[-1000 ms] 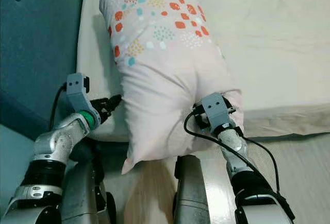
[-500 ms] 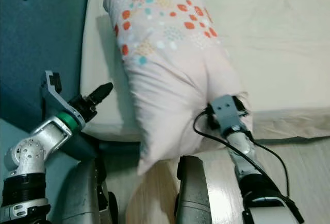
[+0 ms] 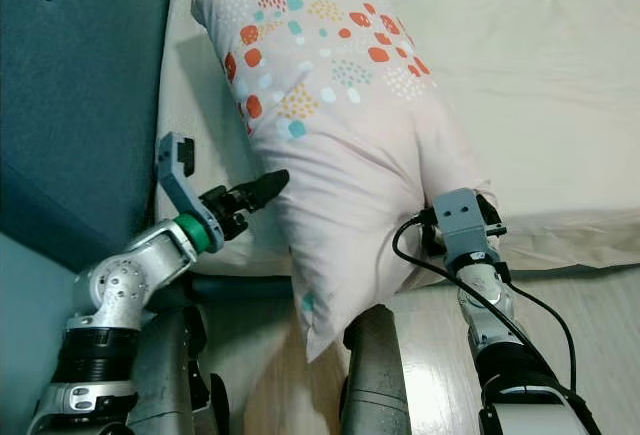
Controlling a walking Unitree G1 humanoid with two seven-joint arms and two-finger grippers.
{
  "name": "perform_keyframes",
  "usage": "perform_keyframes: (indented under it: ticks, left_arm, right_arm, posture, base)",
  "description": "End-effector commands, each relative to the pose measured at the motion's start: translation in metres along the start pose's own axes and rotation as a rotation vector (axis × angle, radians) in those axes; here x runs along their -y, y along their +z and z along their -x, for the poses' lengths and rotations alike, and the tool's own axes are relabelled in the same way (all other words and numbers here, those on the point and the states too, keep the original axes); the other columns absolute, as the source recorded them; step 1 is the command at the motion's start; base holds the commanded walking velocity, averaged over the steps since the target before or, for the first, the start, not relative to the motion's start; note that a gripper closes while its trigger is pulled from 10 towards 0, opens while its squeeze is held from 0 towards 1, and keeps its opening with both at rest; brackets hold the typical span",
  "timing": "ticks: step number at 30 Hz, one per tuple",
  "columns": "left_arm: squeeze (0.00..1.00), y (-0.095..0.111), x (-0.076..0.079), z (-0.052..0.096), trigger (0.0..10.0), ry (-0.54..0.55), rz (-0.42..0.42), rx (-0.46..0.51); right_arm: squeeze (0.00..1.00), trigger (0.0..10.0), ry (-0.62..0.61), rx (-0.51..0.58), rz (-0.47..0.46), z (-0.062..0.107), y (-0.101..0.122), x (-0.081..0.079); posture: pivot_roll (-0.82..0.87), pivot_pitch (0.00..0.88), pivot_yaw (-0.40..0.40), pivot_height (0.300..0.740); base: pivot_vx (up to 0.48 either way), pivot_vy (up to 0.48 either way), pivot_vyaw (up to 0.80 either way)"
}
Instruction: Clean up the room
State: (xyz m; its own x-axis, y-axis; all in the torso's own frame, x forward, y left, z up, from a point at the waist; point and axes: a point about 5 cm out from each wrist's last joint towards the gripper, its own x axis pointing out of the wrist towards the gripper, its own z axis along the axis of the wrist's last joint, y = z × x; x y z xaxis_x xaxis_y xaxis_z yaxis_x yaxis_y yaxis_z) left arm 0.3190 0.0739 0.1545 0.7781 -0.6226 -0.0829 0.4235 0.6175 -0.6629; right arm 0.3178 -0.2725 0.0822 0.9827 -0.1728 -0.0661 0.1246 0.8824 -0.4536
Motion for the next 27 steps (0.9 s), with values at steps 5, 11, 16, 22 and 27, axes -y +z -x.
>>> perform_keyframes:
  ticks: [5, 11, 16, 22, 27]
  left_arm:
    - [1.00, -0.019, 0.018, -0.014, 10.0, -0.036, -0.027, -0.068]
    - [1.00, -0.037, 0.040, -0.036, 10.0, -0.037, -0.076, -0.125]
    - [0.00, -0.039, 0.043, -0.050, 10.0, 0.038, -0.077, -0.126]
    - [0.00, -0.026, 0.037, -0.058, 0.0, 0.162, -0.044, -0.084]
    - [0.00, -0.023, 0.036, -0.059, 0.0, 0.191, -0.048, -0.077]
  right_arm:
    - [0.00, 10.0, -0.016, -0.153, 0.003, 0.011, -0.029, -0.001]
    - [0.00, 10.0, -0.010, -0.140, -0.003, 0.009, -0.025, -0.003]
    - [0.00, 10.0, -0.002, -0.128, -0.009, 0.007, -0.022, -0.008]
    - [0.00, 10.0, 0.012, -0.119, -0.013, 0.005, -0.018, -0.013]
    - [0.00, 10.0, 0.014, -0.115, -0.014, 0.004, -0.016, -0.013]
  posture:
    - [-0.02, 0.155, 0.100, 0.550]
    - [-0.03, 0.150, 0.107, 0.550]
    - [-0.03, 0.147, 0.105, 0.550]
    - [-0.02, 0.144, 0.101, 0.550]
    - [-0.02, 0.142, 0.101, 0.550]
  base:
    - [0.000, 0.000, 0.00]
    - [0.000, 0.000, 0.00]
    - [0.000, 0.000, 0.00]
    - [0.000, 0.000, 0.00]
    - [0.000, 0.000, 0.00]
